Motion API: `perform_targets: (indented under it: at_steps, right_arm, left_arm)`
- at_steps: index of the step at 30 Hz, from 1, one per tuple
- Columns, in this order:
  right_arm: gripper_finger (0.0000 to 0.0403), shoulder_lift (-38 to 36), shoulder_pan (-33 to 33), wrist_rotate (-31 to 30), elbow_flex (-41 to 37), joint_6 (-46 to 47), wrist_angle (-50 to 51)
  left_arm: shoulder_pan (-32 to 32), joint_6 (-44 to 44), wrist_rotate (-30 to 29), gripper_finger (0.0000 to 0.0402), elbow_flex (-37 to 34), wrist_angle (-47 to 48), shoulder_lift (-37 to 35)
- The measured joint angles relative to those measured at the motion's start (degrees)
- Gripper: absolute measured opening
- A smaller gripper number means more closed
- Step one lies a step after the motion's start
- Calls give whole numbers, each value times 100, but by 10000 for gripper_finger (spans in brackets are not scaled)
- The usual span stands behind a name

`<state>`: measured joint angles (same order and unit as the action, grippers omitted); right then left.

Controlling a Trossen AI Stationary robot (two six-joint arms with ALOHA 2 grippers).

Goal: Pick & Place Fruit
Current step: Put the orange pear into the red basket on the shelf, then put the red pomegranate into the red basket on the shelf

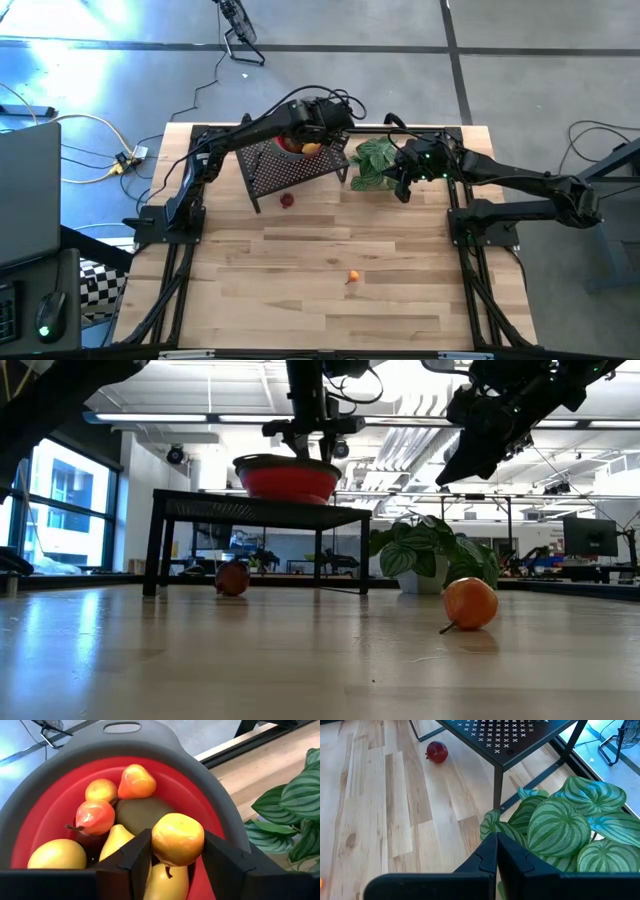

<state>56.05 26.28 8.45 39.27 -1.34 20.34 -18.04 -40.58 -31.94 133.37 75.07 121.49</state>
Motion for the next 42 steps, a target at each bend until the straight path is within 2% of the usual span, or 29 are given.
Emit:
perform_targets:
  at_steps: [5, 8, 16, 21, 25, 34, 42]
  right_arm:
    - [2, 0, 0, 0, 0, 0, 0]
    - [2, 0, 0, 0, 0, 0, -1]
    - [2, 0, -2, 0, 0, 2, 0]
    - [2, 0, -4, 2, 0, 2, -15]
    - [2, 0, -4, 0, 0, 2, -35]
    - [2, 0, -2, -101, 0, 2, -48]
    - [2, 0, -3, -103, 0, 2, -48]
  left_arm:
    - [0, 170, -64, 212, 1, -9, 0]
    - [0, 313, -52, 229, 17, -6, 0]
    - [4, 341, 24, 234, 152, -238, -173]
    - [7, 345, 278, 232, 163, -368, -440]
    - [7, 366, 570, 203, 160, -360, -448]
    - [7, 584, 1033, 91, 160, -508, -468]
    - [7, 650, 1040, 55, 160, -676, -468]
